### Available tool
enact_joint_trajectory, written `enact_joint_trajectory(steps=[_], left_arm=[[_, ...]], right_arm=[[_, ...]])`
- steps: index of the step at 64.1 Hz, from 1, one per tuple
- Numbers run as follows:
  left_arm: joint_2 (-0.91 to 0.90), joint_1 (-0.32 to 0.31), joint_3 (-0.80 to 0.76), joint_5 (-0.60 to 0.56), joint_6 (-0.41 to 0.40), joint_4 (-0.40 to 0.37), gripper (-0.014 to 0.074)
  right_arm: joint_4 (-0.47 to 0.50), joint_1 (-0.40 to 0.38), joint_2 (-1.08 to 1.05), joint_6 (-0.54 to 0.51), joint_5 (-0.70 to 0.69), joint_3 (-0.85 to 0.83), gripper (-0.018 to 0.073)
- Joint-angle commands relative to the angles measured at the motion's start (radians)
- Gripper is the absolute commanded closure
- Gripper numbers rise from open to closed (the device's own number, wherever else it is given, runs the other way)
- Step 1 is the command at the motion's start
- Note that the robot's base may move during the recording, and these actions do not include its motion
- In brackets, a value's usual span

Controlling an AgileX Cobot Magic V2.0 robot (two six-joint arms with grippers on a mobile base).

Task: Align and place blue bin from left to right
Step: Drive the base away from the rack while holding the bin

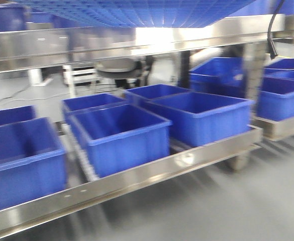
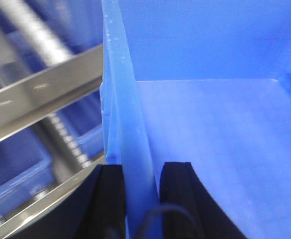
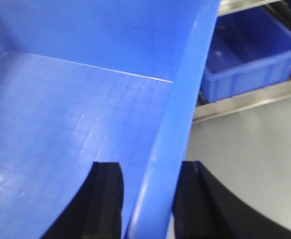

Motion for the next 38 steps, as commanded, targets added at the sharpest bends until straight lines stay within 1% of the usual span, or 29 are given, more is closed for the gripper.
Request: enact_joint_trajectory(steps=[1,38], left_arm=[[-0.040,-0.027,-0.020,-0.067,0.021,-0.148,0.0708],[-0.040,-0.027,-0.020,-0.067,0.021,-0.148,0.0708]], right_arm=[[0.052,0.008,-0.013,0.016,-0.118,-0.016,0.0629],[0.052,0.008,-0.013,0.016,-0.118,-0.016,0.0629]])
